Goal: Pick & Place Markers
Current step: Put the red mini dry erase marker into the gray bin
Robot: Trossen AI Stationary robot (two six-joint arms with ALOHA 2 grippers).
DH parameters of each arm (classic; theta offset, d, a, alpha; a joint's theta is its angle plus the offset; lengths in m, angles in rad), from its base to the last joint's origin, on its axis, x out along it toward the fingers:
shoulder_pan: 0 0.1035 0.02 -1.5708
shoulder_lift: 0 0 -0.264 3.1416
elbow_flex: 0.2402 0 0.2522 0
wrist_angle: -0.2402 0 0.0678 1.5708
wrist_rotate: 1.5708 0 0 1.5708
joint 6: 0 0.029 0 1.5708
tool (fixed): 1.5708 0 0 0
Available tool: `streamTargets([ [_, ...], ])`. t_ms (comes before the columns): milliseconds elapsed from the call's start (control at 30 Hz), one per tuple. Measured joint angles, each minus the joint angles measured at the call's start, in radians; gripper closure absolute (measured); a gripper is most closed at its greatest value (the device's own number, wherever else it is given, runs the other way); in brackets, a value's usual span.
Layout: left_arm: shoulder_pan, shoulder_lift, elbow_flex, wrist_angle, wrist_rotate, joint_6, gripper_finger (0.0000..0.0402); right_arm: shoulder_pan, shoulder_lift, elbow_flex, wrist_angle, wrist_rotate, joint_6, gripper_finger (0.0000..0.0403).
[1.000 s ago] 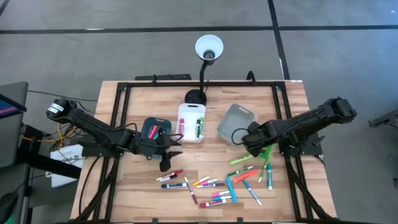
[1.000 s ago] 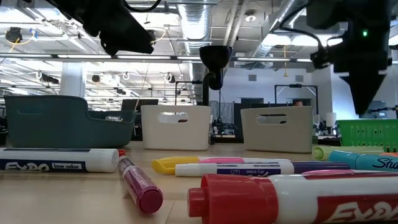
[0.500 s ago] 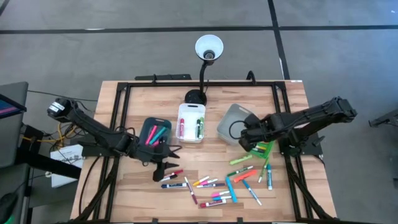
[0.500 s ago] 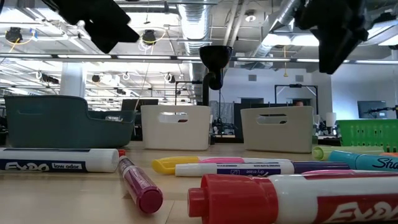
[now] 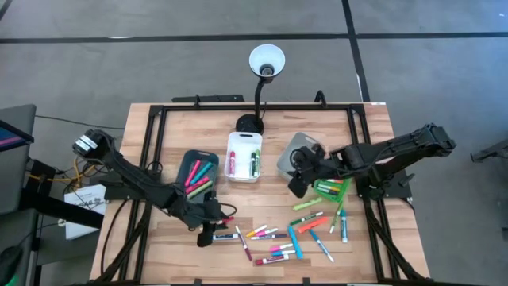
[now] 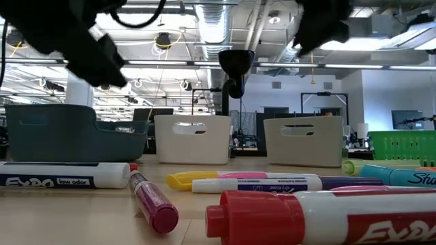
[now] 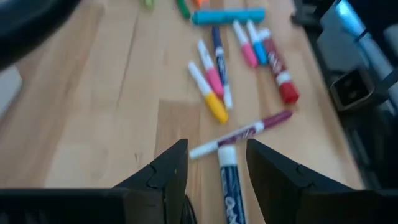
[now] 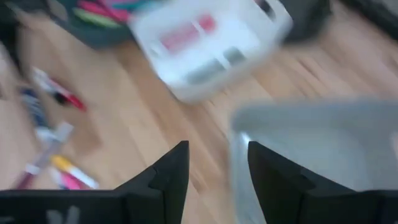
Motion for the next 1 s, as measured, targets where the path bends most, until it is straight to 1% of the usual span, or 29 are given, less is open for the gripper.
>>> streamTargets([
  [133,-0.012,0.061,0.000,0.002,0.000,0.000,0.0243,0.000,0.000,0.000,0.161,0.000,-0.126,0.0255],
  [233,-0.015,0.098,0.000,0.002,-0.005,0.000,0.0243,0.000,0.000,0.000,0.226,-0.001,-0.187,0.0257],
  [433,0.002,0.142,0.002,0.007,-0.072,0.003,0.0243,0.000,0.000,0.000,0.260,-0.001,-0.203,0.0262],
  [600,0.039,0.149,-0.001,0.003,-0.059,0.000,0.0243,0.000,0.016,0.000,0.258,-0.001,-0.203,0.0264],
  [700,0.050,0.123,-0.002,-0.001,-0.038,0.001,0.0243,0.000,0.041,0.002,0.266,-0.001,-0.203,0.0264],
  [833,0.062,0.040,-0.002,-0.003,-0.022,0.000,0.0243,0.000,0.085,0.000,0.261,-0.006,-0.204,0.0265],
  [1000,0.108,-0.046,0.002,-0.019,0.085,0.000,0.0243,0.000,0.125,0.000,0.265,-0.008,-0.204,0.0269],
])
